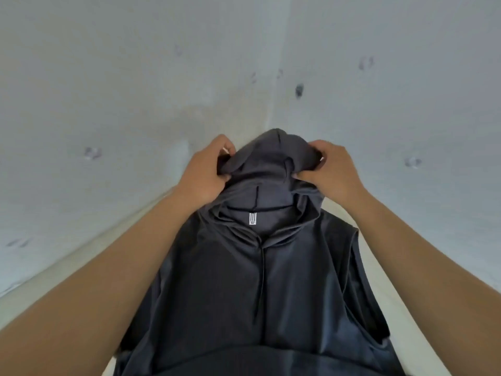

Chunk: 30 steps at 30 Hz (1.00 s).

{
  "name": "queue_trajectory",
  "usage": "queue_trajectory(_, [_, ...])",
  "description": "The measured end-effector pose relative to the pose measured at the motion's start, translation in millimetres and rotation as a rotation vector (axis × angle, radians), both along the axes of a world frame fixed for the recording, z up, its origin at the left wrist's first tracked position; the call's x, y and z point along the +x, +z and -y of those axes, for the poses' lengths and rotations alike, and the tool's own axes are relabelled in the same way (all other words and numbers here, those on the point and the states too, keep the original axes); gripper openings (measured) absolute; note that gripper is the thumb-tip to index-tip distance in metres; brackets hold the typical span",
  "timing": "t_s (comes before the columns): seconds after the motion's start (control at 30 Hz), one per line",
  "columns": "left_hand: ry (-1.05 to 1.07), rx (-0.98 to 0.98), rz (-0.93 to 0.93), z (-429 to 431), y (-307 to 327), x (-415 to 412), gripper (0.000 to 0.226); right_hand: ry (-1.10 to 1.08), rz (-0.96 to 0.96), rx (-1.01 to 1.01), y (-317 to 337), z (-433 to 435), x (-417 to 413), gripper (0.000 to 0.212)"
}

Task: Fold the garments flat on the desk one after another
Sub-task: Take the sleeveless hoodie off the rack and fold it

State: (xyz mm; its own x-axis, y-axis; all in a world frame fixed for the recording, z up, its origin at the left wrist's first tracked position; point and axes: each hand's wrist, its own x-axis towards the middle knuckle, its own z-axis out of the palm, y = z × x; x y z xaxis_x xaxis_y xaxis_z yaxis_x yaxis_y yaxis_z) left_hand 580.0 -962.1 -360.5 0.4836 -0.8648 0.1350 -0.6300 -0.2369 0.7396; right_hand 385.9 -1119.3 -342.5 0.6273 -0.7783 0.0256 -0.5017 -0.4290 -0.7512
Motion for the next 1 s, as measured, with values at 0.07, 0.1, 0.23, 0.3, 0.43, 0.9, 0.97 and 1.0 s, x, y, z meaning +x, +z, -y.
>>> queue_trajectory(0.07, [-0.029,0.008,-0.036,-33,1,-22,0.05,0.021,-0.052,-0.068,5,-35,-26,0.041])
queue_trajectory(0.1, [-0.048,0.034,-0.029,-55,-2,-36,0.053,0.039,-0.083,-0.082,0,-57,-42,0.044])
queue_trajectory(0.23, [-0.147,0.253,0.063,-128,-46,-75,0.067,0.211,-0.388,-0.084,-56,-122,-97,0.069])
queue_trajectory(0.3, [-0.209,0.44,0.124,-156,-69,-90,0.074,0.373,-0.549,0.024,-81,-139,-117,0.073])
queue_trajectory(0.43, [-0.188,0.454,0.204,-175,-88,-108,0.055,0.411,-0.43,0.056,-96,-153,-127,0.035])
queue_trajectory(0.9, [-0.186,0.304,0.382,-212,-74,-177,0.008,0.259,-0.239,-0.23,-90,-225,-153,0.014])
queue_trajectory(0.97, [-0.24,0.289,0.396,-218,-74,-183,0.011,0.273,-0.301,-0.191,-93,-231,-165,0.018])
queue_trajectory(1.0, [-0.268,0.319,0.366,-221,-75,-186,0.018,0.312,-0.401,-0.141,-96,-233,-171,0.024])
